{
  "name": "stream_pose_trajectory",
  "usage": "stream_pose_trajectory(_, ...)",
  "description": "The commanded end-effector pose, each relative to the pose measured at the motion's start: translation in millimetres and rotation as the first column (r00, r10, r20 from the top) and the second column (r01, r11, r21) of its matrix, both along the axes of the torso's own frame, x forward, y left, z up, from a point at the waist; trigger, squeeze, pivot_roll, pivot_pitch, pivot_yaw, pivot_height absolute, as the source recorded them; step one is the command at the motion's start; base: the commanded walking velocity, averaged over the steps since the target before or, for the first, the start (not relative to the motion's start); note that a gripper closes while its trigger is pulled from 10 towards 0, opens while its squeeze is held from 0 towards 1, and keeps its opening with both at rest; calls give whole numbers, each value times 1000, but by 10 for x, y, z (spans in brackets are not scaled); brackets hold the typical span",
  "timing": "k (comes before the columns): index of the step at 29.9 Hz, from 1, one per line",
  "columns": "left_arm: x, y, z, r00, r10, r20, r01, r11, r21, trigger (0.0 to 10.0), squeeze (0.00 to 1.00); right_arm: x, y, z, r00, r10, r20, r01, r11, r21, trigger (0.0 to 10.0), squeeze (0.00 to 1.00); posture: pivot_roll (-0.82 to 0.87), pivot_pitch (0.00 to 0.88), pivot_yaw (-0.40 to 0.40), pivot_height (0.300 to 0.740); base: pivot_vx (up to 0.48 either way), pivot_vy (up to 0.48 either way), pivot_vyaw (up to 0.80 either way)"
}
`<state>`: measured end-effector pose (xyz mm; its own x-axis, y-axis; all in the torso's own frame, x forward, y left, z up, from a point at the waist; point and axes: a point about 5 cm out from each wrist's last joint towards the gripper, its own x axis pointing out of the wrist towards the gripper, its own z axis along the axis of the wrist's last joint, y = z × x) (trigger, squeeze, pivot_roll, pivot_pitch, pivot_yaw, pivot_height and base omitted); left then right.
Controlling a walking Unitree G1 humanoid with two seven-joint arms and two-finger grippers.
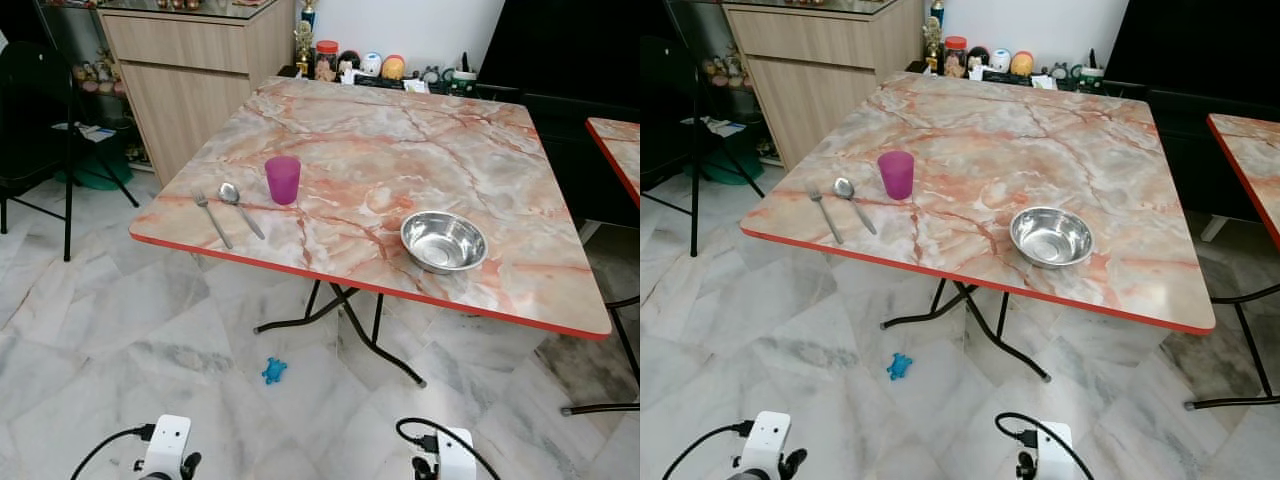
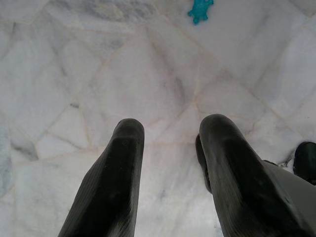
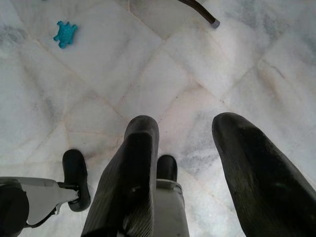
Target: Setting the table
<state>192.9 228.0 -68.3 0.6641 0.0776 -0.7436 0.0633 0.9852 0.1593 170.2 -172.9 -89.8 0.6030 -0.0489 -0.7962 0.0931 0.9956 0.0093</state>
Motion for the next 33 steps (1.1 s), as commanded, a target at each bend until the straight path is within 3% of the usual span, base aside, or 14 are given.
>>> stream_pose_trajectory(1,-38,-14,-26,1000,5,-12,-5,1000,-6,10000,0,-3,-7,0,1000,-2,1,2,1000,-3,10000,0,124,0,-52,740,0,0,0)
stream_pose_trajectory(13,-129,6,-68,999,29,-33,-30,999,-15,10000,0,-26,-10,-8,1000,-5,1,5,1000,-5,10000,0,122,0,-45,740,0,0,0)
stream_pose_trajectory(24,-112,-6,-62,999,41,-24,-41,999,-22,10000,0,2,-7,2,1000,-25,4,25,1000,1,10000,0,135,0,-42,740,0,0,0)
stream_pose_trajectory(33,-107,-11,-59,999,43,-19,-44,999,-25,10000,0,-7,-28,-2,1000,-25,-5,25,1000,-13,10000,0,136,11,-47,740,0,0,-707)
